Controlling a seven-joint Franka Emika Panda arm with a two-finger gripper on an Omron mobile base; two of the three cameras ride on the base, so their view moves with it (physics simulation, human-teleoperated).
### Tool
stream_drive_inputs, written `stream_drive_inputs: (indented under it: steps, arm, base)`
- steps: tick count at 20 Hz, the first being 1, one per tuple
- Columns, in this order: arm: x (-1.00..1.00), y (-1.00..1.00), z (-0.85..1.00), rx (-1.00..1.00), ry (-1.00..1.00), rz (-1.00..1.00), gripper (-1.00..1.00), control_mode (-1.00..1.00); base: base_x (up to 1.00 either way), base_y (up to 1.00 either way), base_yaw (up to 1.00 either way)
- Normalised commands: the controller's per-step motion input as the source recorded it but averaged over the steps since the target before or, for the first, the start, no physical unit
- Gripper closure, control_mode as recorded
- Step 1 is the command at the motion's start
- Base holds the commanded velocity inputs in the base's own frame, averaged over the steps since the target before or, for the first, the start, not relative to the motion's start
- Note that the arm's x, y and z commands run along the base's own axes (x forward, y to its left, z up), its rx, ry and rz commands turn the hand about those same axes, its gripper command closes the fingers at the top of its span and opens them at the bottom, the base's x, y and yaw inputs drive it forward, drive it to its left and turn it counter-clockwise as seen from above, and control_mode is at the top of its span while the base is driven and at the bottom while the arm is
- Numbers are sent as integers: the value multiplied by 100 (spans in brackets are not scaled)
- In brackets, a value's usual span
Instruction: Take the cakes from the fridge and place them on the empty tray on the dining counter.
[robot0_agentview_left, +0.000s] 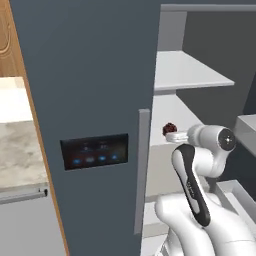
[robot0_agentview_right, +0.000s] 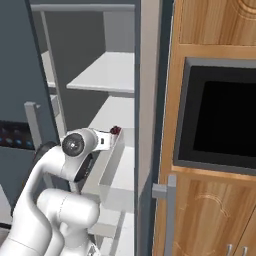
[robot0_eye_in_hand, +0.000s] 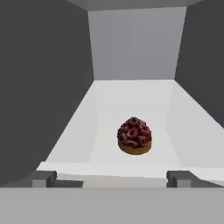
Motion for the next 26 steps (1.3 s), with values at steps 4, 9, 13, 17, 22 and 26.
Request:
stream_drive_inputs:
  steps: [4, 9, 13, 17, 22, 26]
  arm:
    - [0, 0, 0, 0, 0, 0, -100, 100]
    - [0, 0, 0, 0, 0, 0, -100, 100]
    - [0, 0, 0, 0, 0, 0, -100, 100]
    - [0, 0, 0, 0, 0, 0, -100, 100]
    - [15, 20, 9, -5, 26, -11, -100, -100]
    - [23, 19, 0, -16, 34, -26, -100, -100]
  base:
    - [61, 4, -27]
    - [55, 30, -16]
    - [43, 13, -5]
    - [48, 29, -5]
    - [9, 7, -2]
    - [0, 0, 0]
